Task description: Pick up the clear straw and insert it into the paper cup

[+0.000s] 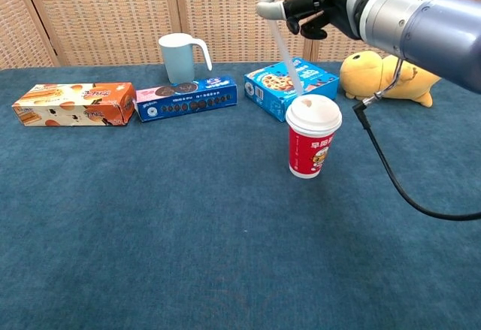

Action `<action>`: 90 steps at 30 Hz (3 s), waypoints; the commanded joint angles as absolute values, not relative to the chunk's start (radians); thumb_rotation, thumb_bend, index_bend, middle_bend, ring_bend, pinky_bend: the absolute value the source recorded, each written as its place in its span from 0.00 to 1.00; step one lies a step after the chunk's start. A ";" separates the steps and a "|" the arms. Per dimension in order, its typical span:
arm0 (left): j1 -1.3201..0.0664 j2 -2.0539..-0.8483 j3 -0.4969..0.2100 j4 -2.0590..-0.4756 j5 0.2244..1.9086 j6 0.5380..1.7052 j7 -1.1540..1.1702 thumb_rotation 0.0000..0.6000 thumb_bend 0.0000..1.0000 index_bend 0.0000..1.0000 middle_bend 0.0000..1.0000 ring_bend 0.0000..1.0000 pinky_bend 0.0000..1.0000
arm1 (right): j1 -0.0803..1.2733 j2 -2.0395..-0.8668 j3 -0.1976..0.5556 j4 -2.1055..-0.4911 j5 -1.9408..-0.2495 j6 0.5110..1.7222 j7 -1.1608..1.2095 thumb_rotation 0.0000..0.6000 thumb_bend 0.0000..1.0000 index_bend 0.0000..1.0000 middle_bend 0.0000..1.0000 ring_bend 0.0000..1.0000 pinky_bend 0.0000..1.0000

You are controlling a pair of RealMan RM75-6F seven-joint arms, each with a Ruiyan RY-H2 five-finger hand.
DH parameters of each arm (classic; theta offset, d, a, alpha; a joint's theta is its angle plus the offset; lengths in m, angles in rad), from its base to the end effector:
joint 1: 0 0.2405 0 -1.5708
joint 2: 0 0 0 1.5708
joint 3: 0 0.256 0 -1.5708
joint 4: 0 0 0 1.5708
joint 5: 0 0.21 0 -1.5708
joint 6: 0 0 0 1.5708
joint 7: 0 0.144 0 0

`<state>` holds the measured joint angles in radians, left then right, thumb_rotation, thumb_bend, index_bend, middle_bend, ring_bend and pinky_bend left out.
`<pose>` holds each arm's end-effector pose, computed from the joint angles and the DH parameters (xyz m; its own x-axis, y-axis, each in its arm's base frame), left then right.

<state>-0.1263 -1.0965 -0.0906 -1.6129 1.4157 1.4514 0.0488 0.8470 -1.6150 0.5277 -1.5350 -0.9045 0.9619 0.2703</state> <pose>-0.3137 0.2024 0.1726 0.4466 -0.0216 0.8945 0.8944 0.0362 -0.4457 -0.0492 -0.3970 0.0223 -0.5016 -0.3018 0.8108 -0.8179 -0.1401 -0.5581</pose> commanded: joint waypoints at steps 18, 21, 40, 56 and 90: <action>-0.125 -1.095 -0.090 -1.610 1.415 1.453 0.043 1.00 0.09 0.00 0.00 0.00 0.00 | 0.838 -1.639 0.506 -1.492 -0.931 0.957 0.299 1.00 0.57 0.72 0.90 0.79 0.94; -0.126 -1.095 -0.090 -1.610 1.415 1.452 0.044 1.00 0.09 0.00 0.00 0.00 0.00 | 0.836 -1.638 0.504 -1.489 -0.939 0.956 0.306 1.00 0.57 0.72 0.90 0.79 0.94; -0.126 -1.094 -0.087 -1.612 1.418 1.451 0.042 1.00 0.09 0.00 0.00 0.00 0.00 | 0.813 -1.646 0.472 -1.435 -0.978 0.936 0.345 1.00 0.57 0.72 0.86 0.71 0.79; -0.129 -1.094 -0.083 -1.612 1.419 1.442 0.039 1.00 0.09 0.00 0.00 0.00 0.00 | 0.786 -1.659 0.413 -1.350 -1.072 0.910 0.407 1.00 0.57 0.72 0.84 0.67 0.75; -0.129 -1.095 -0.081 -1.609 1.418 1.441 0.042 1.00 0.09 0.00 0.00 0.00 0.00 | 0.778 -1.627 0.365 -1.310 -1.175 0.867 0.461 1.00 0.26 0.64 0.77 0.62 0.75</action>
<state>-0.1291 -1.0953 -0.0809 -1.6094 1.4176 1.4404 0.0417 0.7780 -1.6275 0.3651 -1.3098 -1.1746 0.8666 0.4619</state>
